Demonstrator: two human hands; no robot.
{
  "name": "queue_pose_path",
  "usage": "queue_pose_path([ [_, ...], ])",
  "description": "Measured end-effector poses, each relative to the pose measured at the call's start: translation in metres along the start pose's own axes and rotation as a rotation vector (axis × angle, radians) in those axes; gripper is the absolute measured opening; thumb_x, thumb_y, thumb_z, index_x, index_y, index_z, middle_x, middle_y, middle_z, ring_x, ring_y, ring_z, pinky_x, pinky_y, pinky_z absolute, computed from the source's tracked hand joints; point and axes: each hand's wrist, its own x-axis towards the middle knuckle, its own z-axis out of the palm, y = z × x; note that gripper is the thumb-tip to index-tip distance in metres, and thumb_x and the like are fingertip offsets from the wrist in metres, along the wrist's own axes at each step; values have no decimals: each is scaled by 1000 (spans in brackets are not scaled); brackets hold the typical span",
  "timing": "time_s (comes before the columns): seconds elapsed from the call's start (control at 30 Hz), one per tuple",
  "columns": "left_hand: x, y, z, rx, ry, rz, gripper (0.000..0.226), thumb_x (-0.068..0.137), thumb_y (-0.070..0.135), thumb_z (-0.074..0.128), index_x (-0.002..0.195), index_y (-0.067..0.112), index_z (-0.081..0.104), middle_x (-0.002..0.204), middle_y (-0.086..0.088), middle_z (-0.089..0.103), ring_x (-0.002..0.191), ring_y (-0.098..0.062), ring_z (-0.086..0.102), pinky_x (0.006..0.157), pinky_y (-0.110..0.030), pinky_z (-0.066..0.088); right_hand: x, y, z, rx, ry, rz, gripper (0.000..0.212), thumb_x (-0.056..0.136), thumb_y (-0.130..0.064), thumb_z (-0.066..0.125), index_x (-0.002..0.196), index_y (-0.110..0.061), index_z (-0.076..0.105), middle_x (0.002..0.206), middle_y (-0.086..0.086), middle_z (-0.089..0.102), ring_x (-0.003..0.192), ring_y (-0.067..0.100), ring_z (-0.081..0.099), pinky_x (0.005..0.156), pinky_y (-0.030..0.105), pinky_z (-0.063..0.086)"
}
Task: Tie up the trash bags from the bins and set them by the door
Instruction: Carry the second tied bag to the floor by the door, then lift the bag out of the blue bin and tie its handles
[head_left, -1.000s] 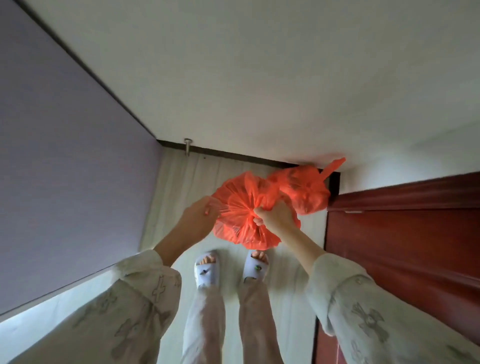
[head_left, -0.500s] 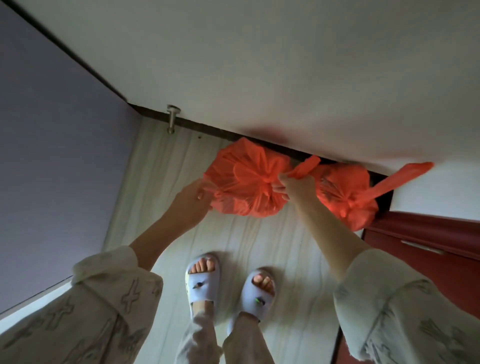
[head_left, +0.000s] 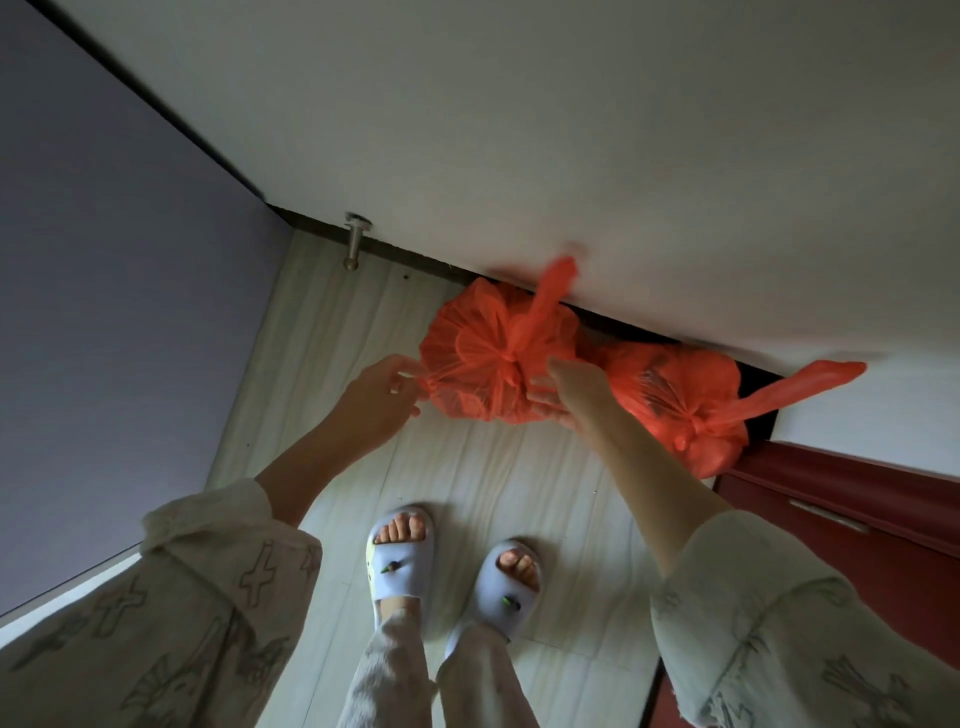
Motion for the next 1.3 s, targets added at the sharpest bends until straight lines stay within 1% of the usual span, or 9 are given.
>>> queue_pose_path([
  [0.1, -31, 18, -21, 8, 10, 13, 26, 94, 15, 41, 116, 10, 53, 101, -4, 61, 87, -20, 61, 76, -26, 49, -47, -3, 13, -273, -3, -106, 32, 94, -12, 40, 111, 10, 56, 118, 32, 58, 98, 40, 61, 59, 27, 45],
  [0.2, -77, 32, -46, -4, 22, -2, 27, 94, 14, 41, 118, 8, 52, 110, -11, 62, 94, -25, 62, 84, -37, 50, -109, -5, 26, -562, -101, -248, 25, 91, -15, 42, 81, -3, 62, 81, 17, 58, 70, 23, 54, 61, 28, 42],
  [0.3, -141, 40, -72, -94, 57, -15, 28, 95, 13, 38, 119, 7, 51, 109, -11, 62, 93, -25, 61, 84, -38, 50, -186, -11, 32, -668, -168, -419, 30, 92, -12, 43, 79, 10, 58, 69, 16, 53, 65, 16, 48, 56, 20, 33],
  [0.37, -192, 43, -86, -225, 116, -16, 27, 96, 14, 37, 118, 7, 51, 107, -10, 61, 90, -23, 60, 79, -31, 49, -239, -17, 36, -766, -182, -532, 28, 93, -12, 45, 85, 9, 61, 73, 15, 59, 66, 9, 54, 62, 23, 38],
  [0.5, -306, 47, -112, -485, 316, -25, 22, 96, 10, 36, 110, 11, 53, 102, -11, 61, 91, -25, 59, 76, -27, 47, -344, -21, 54, -966, -263, -715, 27, 92, -17, 44, 83, -4, 66, 88, 15, 68, 89, 27, 61, 84, 38, 45],
  [0.63, -420, 32, -136, -608, 467, 33, 22, 96, 8, 35, 106, 12, 53, 92, -5, 62, 84, -22, 59, 75, -28, 47, -435, -11, 96, -1063, -364, -852, 29, 92, -22, 46, 87, -2, 67, 89, 16, 72, 90, 31, 66, 86, 42, 50],
  [0.8, -541, -12, -166, -741, 727, 49, 21, 96, 13, 37, 100, 21, 56, 93, -3, 65, 83, -18, 63, 78, -30, 49, -540, 17, 175, -1201, -628, -913, 28, 94, -21, 45, 101, -3, 65, 97, 12, 72, 82, 15, 60, 69, 20, 44],
  [1.07, -692, -115, -240, -766, 1118, 87, 17, 94, 16, 43, 106, 20, 54, 94, 0, 64, 83, -16, 64, 74, -29, 51, -681, 98, 328, -1236, -934, -1051, 24, 95, -23, 44, 103, -11, 64, 87, 0, 69, 81, 13, 64, 75, 23, 49],
  [1.3, -808, -244, -338, -721, 1309, 70, 18, 95, 15, 41, 108, 18, 53, 92, 2, 63, 83, -15, 63, 75, -29, 51, -776, 178, 481, -1154, -1111, -1095, 20, 96, -20, 43, 100, -13, 62, 85, -3, 67, 81, 15, 64, 76, 27, 50],
])
